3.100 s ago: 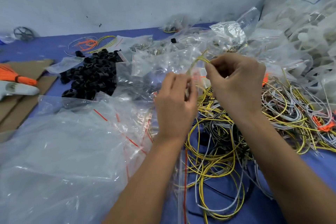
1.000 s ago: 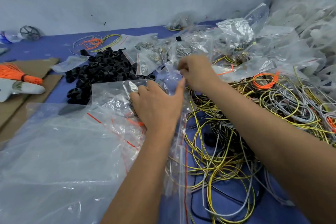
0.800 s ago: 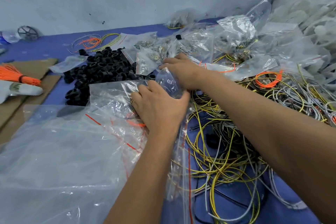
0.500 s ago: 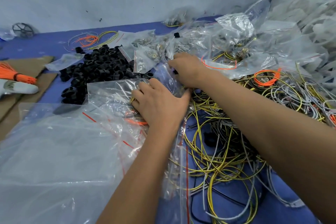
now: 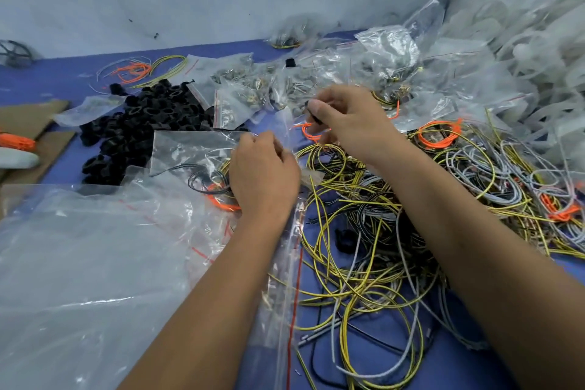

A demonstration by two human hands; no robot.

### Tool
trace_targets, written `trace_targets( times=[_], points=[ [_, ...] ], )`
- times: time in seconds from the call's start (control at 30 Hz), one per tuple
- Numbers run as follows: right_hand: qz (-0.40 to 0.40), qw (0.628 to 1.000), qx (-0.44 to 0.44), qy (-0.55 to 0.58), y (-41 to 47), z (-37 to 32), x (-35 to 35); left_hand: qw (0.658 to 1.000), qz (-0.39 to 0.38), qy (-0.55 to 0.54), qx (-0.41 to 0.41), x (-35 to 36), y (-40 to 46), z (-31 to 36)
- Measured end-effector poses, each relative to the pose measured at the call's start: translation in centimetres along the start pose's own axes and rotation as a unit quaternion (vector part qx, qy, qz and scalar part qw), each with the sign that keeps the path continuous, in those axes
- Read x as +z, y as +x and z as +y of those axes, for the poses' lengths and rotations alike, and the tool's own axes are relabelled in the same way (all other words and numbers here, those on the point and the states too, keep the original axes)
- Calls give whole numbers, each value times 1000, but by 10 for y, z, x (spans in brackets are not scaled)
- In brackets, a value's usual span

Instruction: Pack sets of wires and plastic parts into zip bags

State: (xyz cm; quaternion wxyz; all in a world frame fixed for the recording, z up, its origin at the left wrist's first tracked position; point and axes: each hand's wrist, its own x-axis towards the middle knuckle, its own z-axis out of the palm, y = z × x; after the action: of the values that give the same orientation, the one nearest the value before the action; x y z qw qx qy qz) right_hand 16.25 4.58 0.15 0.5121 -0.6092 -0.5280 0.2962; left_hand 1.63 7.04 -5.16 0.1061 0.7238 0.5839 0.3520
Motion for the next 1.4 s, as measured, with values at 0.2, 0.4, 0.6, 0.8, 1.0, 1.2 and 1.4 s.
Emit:
trace_targets(
  times=[0.2, 0.4, 0.6, 0.8, 1.0, 1.2, 1.4],
  points=[
    [-45, 994, 78, 67, -5, 10, 8, 979, 48, -195, -35, 1, 3, 5],
    [-65, 996, 64, -9, -7, 18, 11, 961, 67, -267, -38, 5, 4, 4],
    [-95, 995, 18, -33, -11, 24, 12, 956, 62, -285, -45, 5, 6, 4],
    [-60, 998, 3, 25, -12, 25, 13, 958, 53, -281, -24, 2, 3, 5],
    [-51, 988, -29, 141, -15, 24, 7, 962, 108, -242, 59, -2, -3, 9],
    [-140, 976, -46, 162, -21, 22, 12, 935, 187, -229, 197, -8, -10, 18],
    [-105, 987, -14, 124, -22, 23, 12, 923, 175, -240, 244, -8, -15, 20]
  ],
)
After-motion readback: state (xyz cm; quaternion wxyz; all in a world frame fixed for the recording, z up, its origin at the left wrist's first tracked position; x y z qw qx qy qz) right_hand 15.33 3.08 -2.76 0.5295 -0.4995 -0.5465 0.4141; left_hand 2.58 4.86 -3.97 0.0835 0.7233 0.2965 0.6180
